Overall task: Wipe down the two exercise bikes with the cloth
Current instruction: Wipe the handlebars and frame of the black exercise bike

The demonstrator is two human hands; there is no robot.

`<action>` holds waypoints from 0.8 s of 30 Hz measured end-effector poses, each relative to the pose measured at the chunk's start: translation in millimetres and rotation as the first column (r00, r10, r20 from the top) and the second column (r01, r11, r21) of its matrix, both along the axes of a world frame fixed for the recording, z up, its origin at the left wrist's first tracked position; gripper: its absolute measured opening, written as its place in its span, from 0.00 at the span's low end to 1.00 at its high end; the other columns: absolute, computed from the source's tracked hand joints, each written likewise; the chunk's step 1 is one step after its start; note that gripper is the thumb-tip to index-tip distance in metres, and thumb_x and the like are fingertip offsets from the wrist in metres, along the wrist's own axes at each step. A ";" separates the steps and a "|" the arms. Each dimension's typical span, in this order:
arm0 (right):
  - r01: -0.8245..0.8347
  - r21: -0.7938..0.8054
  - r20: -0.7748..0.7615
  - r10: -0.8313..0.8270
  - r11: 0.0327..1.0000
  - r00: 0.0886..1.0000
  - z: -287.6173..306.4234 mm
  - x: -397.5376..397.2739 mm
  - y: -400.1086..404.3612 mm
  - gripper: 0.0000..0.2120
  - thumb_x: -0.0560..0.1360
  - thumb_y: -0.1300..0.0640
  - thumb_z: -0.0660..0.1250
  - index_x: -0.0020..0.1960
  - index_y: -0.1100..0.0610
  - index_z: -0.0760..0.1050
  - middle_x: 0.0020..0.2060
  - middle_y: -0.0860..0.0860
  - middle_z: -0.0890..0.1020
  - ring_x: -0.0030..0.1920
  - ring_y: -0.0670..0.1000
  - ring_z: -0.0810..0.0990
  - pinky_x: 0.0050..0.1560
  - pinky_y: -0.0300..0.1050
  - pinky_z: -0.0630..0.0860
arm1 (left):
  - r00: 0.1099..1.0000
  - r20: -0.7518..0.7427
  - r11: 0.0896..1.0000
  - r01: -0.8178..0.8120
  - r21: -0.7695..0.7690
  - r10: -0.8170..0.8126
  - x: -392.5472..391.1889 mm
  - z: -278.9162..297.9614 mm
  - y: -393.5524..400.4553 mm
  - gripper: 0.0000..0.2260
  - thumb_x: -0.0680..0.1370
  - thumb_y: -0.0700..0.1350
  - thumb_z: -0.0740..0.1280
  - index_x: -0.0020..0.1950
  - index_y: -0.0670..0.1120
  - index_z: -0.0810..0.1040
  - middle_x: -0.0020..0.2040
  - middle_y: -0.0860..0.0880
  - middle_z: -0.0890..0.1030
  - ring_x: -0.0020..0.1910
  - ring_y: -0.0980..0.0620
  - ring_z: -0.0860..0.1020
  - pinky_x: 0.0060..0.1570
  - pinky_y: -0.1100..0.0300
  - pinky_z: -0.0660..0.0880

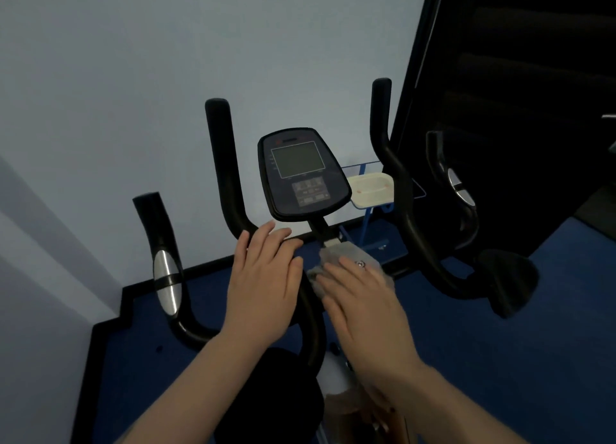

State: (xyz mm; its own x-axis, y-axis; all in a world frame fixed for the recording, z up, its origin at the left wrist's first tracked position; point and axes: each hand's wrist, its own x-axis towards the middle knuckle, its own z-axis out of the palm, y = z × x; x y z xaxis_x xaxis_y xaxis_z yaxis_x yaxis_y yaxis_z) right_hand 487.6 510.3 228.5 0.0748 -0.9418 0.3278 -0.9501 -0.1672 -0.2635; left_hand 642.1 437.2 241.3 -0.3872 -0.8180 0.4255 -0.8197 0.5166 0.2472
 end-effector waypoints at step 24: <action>0.041 0.230 -0.086 -0.022 0.972 0.996 10.1 -21.9 -46.5 0.19 0.82 0.48 0.53 0.70 0.50 0.70 0.69 0.51 0.70 0.64 0.53 0.71 0.61 0.48 0.66 | 0.994 -0.114 1.000 0.000 0.010 0.001 -2.1 -2.1 -2.7 0.16 0.80 0.51 0.51 0.57 0.53 0.77 0.63 0.55 0.74 0.73 0.54 0.60 0.74 0.58 0.39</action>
